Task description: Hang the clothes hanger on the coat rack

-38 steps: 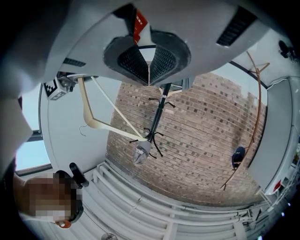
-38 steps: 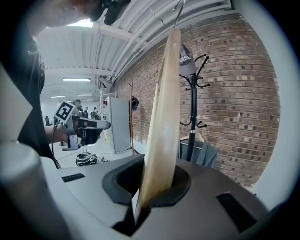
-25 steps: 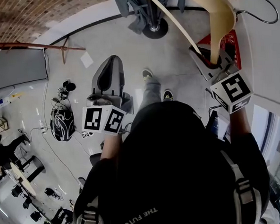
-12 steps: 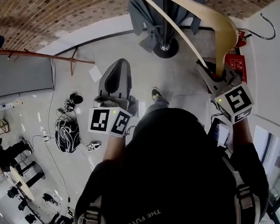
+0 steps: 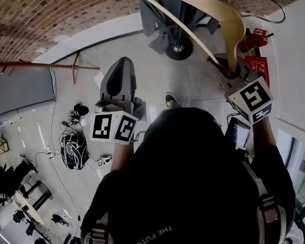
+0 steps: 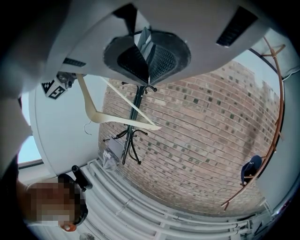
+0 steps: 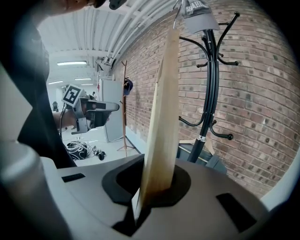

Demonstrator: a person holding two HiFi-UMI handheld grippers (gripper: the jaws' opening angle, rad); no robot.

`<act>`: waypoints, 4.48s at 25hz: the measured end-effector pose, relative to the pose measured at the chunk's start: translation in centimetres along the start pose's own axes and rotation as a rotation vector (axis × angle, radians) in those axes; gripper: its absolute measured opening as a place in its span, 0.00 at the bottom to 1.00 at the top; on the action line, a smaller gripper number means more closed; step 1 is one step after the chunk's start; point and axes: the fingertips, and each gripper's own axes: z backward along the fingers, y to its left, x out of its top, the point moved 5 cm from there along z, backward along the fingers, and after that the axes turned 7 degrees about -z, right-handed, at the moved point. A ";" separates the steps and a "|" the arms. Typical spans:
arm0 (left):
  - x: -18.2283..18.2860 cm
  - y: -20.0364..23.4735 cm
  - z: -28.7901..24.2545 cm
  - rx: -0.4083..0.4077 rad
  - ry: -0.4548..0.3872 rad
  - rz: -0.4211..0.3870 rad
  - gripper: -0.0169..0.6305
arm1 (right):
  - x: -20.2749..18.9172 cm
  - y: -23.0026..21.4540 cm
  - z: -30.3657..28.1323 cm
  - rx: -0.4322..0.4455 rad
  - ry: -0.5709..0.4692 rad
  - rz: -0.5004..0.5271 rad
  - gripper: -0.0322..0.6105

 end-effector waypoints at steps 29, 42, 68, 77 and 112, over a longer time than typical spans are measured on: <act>-1.8 -0.4 -5.0 -0.066 0.042 0.020 0.07 | -11.2 -6.6 -2.6 -0.092 0.295 -0.155 0.10; -2.2 -1.6 -5.9 -0.104 0.054 0.023 0.07 | -18.8 -9.5 -0.6 -0.219 0.473 -0.308 0.10; -1.5 -2.7 -4.9 -0.120 0.024 0.011 0.07 | -17.6 -16.1 -5.6 -0.405 0.553 -0.423 0.10; -1.5 -2.8 -4.2 -0.106 0.023 0.009 0.07 | -17.0 -16.7 -8.6 -0.374 0.591 -0.404 0.10; -1.3 -2.4 -4.9 -0.112 0.035 0.005 0.07 | -18.2 -18.0 -10.3 -0.401 0.583 -0.469 0.09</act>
